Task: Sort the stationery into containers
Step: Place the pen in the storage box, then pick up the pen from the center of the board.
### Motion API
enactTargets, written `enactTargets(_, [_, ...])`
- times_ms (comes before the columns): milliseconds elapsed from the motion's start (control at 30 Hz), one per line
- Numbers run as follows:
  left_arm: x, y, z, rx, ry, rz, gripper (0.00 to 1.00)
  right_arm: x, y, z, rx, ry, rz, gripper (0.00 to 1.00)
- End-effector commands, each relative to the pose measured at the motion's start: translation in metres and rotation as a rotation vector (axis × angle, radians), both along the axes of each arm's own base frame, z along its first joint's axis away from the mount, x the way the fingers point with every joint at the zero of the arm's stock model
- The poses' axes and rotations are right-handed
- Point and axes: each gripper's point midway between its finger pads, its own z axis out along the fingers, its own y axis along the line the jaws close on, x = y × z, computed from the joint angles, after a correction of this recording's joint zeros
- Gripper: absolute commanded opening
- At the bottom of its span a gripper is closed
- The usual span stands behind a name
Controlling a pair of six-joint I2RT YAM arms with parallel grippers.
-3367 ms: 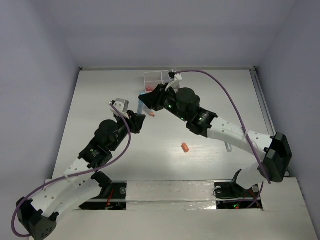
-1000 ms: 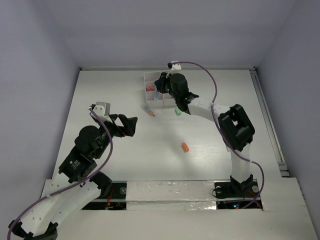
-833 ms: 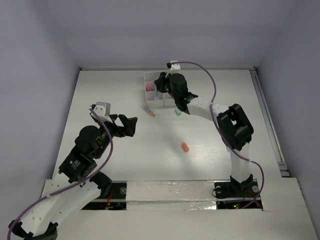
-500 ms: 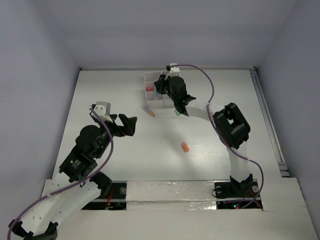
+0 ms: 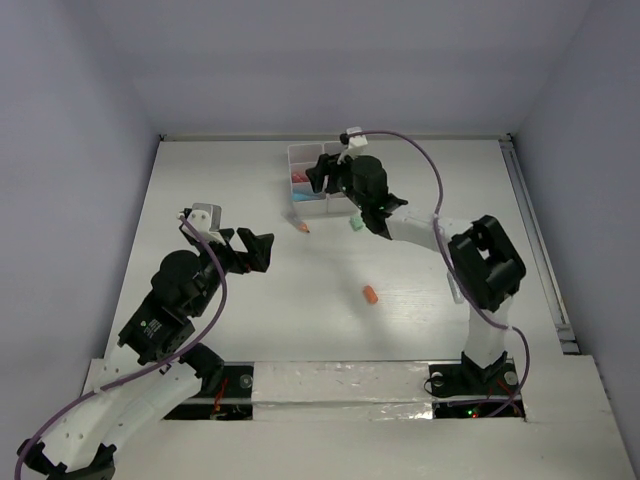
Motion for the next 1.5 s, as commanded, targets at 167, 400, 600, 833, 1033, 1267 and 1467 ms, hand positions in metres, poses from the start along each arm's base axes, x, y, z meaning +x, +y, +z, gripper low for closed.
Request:
enactTargets(167, [0.0, 0.002, 0.013, -0.019, -0.037, 0.003, 0.99, -0.086, 0.001, -0.014, -0.044, 0.112, 0.254, 0.24])
enactTargets(400, [0.0, 0.0, 0.013, -0.02, -0.037, -0.004, 0.99, -0.128, 0.027, -0.096, -0.373, 0.274, 0.45, 0.76])
enactTargets(600, [0.0, 0.0, 0.011, -0.018, -0.031, -0.003, 0.99, -0.104, 0.024, -0.123, -0.46, 0.335, 0.353, 0.85])
enactTargets(833, [0.002, -0.003, 0.01, -0.011, -0.026, -0.011, 0.99, -0.086, 0.029, -0.156, -0.516, 0.36, 0.324, 0.85])
enactTargets(1033, [0.004, -0.002, 0.008, -0.007, -0.018, -0.004, 0.99, -0.079, 0.04, -0.182, -0.586, 0.367, 0.316, 0.77])
enactTargets(1267, [0.004, -0.001, 0.008, -0.011, -0.019, 0.001, 0.99, -0.075, 0.054, -0.197, -0.558, 0.362, 0.355, 0.6])
enactTargets(1467, [0.007, -0.006, 0.003, -0.007, 0.0, -0.011, 0.99, -0.079, 0.057, -0.202, -0.545, 0.365, 0.384, 0.15])
